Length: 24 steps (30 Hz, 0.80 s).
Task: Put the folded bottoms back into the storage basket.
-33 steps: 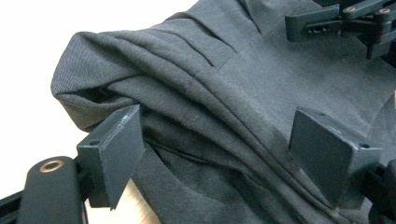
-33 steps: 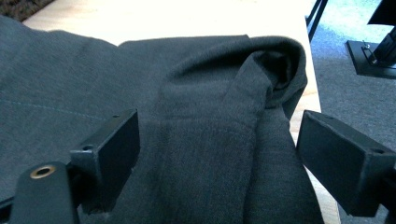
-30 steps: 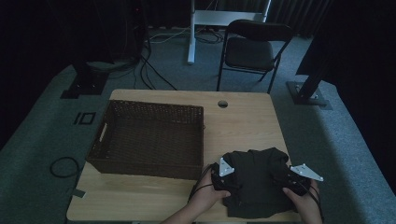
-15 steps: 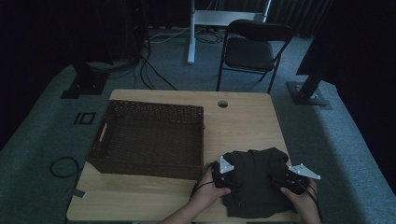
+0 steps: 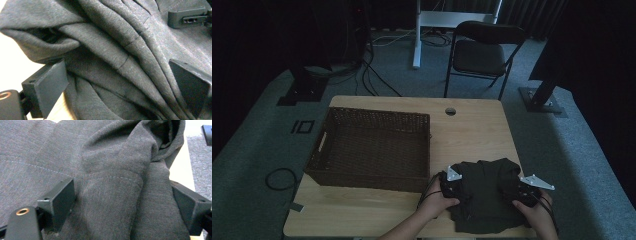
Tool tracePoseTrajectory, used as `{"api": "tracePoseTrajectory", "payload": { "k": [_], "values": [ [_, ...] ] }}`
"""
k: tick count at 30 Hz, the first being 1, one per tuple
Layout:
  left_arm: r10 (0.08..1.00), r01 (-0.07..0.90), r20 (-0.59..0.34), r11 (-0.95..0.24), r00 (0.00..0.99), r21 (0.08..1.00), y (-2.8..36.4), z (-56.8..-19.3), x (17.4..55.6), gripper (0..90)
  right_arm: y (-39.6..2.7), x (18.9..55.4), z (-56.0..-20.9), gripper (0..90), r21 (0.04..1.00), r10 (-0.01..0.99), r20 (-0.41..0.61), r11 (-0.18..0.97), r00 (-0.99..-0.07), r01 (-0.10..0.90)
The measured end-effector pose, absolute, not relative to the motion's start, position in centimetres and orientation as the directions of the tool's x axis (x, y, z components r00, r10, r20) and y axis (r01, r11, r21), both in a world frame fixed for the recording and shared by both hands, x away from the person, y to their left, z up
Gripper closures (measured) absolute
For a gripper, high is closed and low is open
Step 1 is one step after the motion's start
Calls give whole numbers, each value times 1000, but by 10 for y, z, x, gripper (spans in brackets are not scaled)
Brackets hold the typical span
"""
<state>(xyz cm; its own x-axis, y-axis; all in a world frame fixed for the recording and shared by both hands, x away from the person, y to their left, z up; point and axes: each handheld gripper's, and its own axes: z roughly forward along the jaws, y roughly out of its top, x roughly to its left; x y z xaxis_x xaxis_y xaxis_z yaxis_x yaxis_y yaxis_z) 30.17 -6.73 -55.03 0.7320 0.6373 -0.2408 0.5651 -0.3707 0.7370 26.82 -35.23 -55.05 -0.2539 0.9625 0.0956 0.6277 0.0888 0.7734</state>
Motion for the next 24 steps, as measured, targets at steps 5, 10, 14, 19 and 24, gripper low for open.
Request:
{"api": "tracePoseTrajectory", "payload": {
  "k": [5,10,14,19,24],
  "values": [
    [615,542,-225,-394,756,743,-72,-550,306,155,-356,269,-552,249,745,950,201,11,-240,667],
    [604,528,-217,-402,767,748,-76,-550,308,345,-353,268,-548,487,732,929,245,11,-279,682],
    [596,520,-214,-406,774,752,-80,-547,307,562,-346,265,-545,594,726,935,255,-15,-249,688],
    [614,529,-195,-425,765,735,-84,-537,304,633,-342,263,-543,626,738,942,229,-4,-246,675],
    [597,506,-171,-453,784,734,-84,-528,306,647,-340,262,-537,640,734,941,228,4,-252,679]
  ]
}}
